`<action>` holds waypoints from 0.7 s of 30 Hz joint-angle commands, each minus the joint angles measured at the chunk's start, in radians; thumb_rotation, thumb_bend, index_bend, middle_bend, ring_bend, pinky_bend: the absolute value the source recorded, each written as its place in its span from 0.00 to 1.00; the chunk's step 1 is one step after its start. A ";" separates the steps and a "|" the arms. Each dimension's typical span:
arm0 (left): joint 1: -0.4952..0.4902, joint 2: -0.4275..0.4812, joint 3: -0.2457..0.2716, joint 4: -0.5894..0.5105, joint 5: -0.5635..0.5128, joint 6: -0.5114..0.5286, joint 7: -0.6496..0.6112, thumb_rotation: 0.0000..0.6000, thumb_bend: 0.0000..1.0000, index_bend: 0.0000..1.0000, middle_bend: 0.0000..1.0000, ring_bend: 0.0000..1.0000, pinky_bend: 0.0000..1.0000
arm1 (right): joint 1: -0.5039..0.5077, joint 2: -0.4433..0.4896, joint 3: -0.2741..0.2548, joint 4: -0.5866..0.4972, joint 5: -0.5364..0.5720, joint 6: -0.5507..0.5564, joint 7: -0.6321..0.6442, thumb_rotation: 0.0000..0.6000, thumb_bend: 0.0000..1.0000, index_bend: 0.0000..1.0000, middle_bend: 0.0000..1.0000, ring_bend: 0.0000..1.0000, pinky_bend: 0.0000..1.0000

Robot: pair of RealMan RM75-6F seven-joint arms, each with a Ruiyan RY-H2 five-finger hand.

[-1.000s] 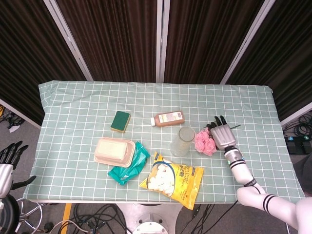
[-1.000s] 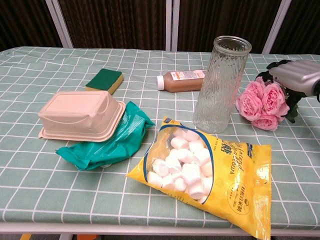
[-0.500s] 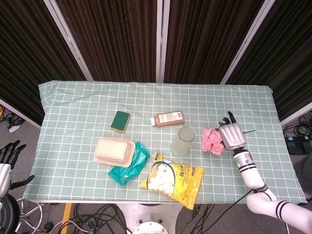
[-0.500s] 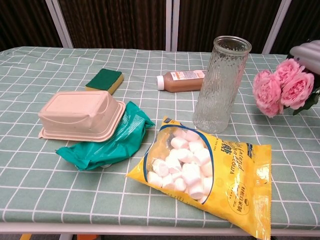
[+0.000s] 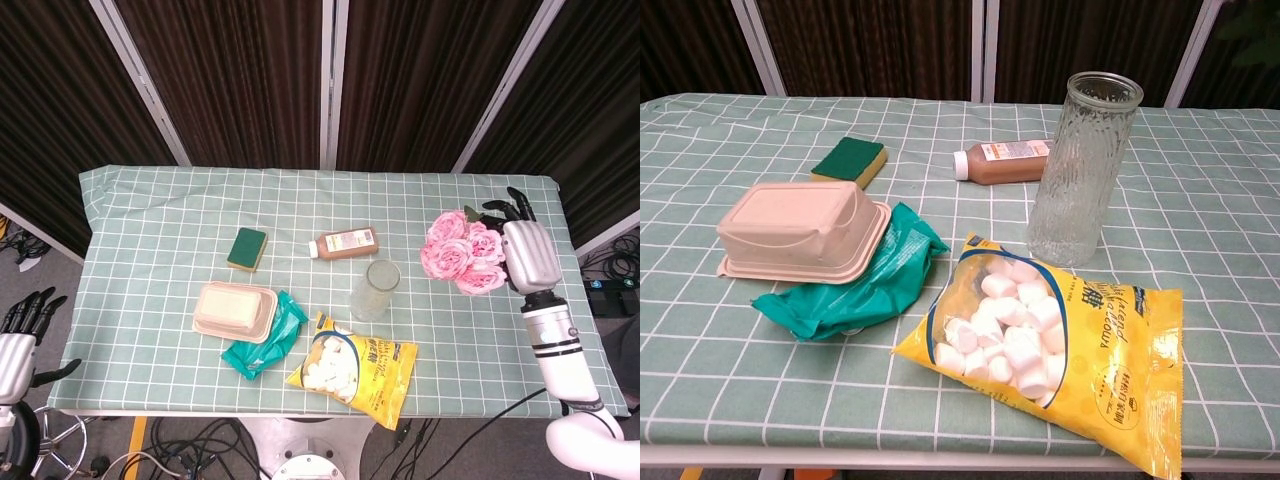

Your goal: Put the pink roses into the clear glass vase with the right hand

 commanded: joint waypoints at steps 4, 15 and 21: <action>0.001 0.002 0.000 -0.001 -0.004 -0.001 0.000 1.00 0.06 0.11 0.02 0.00 0.11 | -0.011 0.053 0.142 -0.196 0.059 0.021 0.319 1.00 0.12 0.77 0.58 0.23 0.06; 0.002 0.012 0.003 -0.011 -0.008 -0.007 0.006 1.00 0.06 0.11 0.02 0.00 0.11 | 0.042 -0.023 0.181 -0.287 0.227 -0.006 0.407 1.00 0.12 0.77 0.58 0.23 0.06; 0.000 0.016 0.005 -0.018 -0.004 -0.009 0.013 1.00 0.06 0.11 0.02 0.00 0.11 | 0.066 -0.058 0.160 -0.282 0.278 -0.020 0.368 1.00 0.12 0.77 0.59 0.23 0.06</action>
